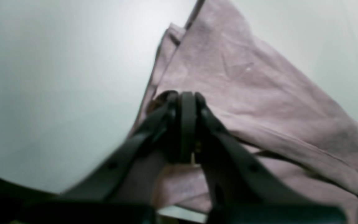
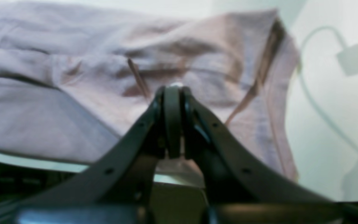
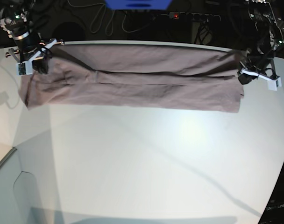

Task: Layout the t-shirt on the table in an organized manner, then fold the t-shirt properly
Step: 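Hold the strip ends with both grippers and pull them apart taut, then hold the strip ends with both grippers and smooth the strip flat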

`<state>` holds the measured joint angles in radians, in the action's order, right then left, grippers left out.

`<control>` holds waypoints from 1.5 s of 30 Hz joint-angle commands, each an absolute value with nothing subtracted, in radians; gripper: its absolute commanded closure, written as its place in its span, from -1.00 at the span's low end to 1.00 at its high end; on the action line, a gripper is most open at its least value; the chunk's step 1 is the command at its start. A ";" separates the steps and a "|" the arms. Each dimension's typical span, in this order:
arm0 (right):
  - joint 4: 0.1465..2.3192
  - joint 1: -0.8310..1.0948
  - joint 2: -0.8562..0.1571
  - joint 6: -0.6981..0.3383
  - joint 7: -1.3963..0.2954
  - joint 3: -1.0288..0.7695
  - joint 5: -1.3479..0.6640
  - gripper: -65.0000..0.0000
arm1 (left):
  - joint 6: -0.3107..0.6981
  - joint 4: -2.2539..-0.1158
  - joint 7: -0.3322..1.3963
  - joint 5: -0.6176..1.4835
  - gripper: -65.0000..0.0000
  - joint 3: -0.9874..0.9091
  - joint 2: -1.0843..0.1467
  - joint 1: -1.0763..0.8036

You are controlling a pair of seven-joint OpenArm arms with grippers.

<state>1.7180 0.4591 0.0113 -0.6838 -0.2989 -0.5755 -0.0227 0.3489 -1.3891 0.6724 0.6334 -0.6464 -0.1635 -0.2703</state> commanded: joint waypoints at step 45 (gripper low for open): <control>1.348 0.226 -0.116 -0.698 -0.271 -0.645 -0.035 1.00 | 0.360 -1.342 0.662 0.642 -0.30 -0.650 -0.177 -0.236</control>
